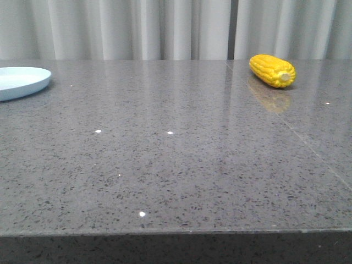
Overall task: Place corn on plate with both arms
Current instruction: 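Lower the left gripper toward the rim of the pale blue plate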
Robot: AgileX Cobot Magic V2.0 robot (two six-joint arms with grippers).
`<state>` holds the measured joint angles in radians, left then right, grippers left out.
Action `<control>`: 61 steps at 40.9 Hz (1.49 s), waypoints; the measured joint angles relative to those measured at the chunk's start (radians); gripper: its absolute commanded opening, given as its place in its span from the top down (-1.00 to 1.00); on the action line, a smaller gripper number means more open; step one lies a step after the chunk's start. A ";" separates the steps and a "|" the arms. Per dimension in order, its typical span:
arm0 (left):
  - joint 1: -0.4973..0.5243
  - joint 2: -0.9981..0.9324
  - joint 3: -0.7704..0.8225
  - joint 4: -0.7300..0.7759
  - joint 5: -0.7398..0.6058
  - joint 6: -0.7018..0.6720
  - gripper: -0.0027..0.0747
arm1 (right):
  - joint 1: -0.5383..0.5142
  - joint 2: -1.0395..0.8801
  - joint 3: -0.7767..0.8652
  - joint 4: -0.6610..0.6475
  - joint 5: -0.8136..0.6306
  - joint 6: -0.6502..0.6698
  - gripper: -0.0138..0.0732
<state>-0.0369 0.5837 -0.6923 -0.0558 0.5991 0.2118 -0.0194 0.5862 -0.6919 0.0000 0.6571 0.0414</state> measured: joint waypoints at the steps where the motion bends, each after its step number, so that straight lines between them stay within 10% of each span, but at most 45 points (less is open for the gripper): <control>1: 0.000 0.004 0.000 0.000 0.001 0.000 -0.05 | 0.000 0.006 0.000 0.000 0.002 0.000 -0.18; 6: 0.000 0.028 0.000 0.000 0.002 0.000 -0.40 | 0.000 0.022 0.000 0.000 0.002 0.000 -0.46; 30: 0.072 0.530 -0.347 0.172 0.200 -0.042 -0.40 | 0.000 0.026 0.000 0.000 0.002 0.000 -0.47; 45: 0.358 0.935 -0.608 -0.331 0.267 0.252 -0.40 | 0.000 0.026 0.000 0.000 0.002 0.000 -0.47; 61: 0.364 1.208 -0.761 -0.374 0.252 0.287 -0.40 | 0.000 0.026 0.000 0.000 0.002 0.000 -0.47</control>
<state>0.3275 1.7918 -1.4534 -0.4298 0.8515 0.4983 -0.0194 0.6123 -0.6919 0.0000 0.6586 0.0414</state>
